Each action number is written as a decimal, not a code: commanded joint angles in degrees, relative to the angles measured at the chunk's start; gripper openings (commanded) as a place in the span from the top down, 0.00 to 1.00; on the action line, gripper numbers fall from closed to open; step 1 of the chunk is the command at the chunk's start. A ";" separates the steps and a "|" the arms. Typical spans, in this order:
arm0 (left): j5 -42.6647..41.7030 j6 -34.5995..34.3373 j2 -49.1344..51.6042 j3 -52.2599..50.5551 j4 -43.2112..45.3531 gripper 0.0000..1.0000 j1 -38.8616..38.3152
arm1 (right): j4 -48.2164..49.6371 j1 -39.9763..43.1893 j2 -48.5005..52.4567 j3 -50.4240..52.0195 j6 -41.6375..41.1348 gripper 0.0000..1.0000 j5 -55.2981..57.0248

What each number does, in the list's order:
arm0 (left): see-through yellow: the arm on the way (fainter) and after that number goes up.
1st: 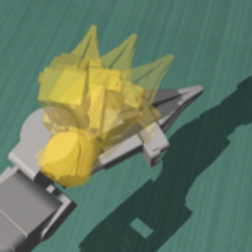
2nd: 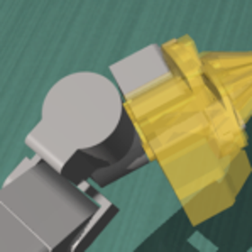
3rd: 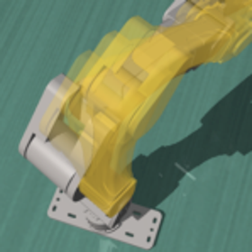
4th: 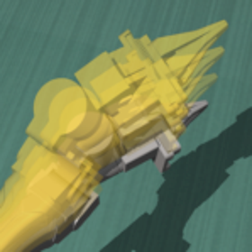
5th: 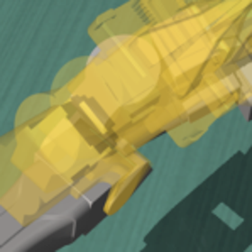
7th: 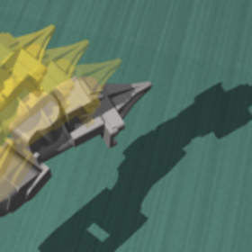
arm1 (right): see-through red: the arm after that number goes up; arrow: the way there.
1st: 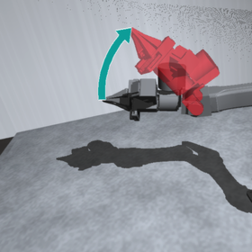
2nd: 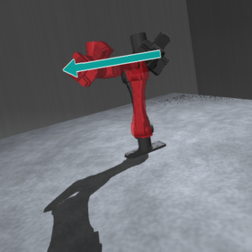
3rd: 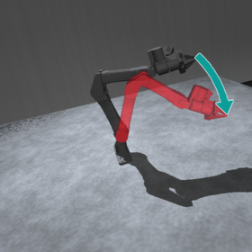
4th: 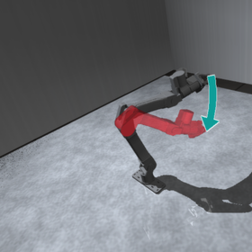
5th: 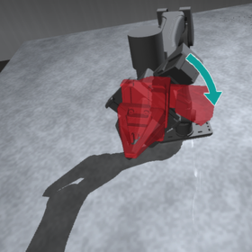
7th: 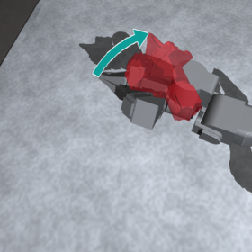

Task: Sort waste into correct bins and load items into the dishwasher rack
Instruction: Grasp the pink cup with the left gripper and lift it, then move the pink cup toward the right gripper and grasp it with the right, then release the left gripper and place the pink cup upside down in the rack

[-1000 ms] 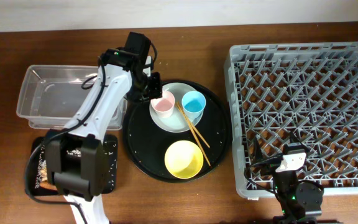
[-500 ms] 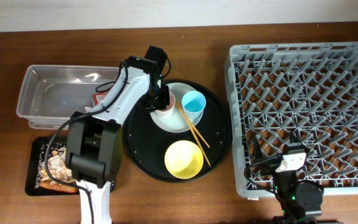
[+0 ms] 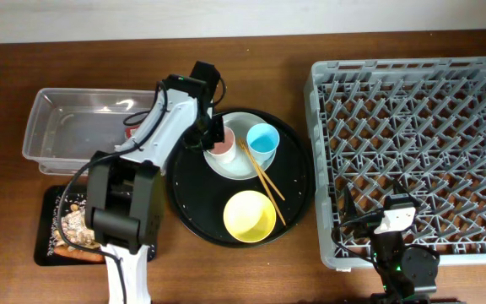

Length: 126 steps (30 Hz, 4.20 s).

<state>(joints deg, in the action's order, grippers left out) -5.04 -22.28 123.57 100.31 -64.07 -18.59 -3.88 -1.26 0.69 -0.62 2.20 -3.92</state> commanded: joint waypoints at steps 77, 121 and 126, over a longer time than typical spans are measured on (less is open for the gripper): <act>-51.65 28.00 -16.02 3.82 -8.13 0.63 13.11 | -24.48 3.32 58.84 -56.68 -12.15 0.50 -54.51; -22.97 21.40 -16.02 3.82 -9.46 0.01 1.70 | -73.90 3.15 91.58 -74.58 -4.50 0.05 -5.97; -23.23 21.38 -16.02 3.82 -8.17 0.01 0.96 | -73.79 3.17 91.58 -74.60 -4.52 0.02 -5.99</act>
<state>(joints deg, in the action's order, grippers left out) -28.40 -0.73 107.37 104.14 -73.23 -16.91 -77.78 1.89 92.12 -75.61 -2.57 -9.58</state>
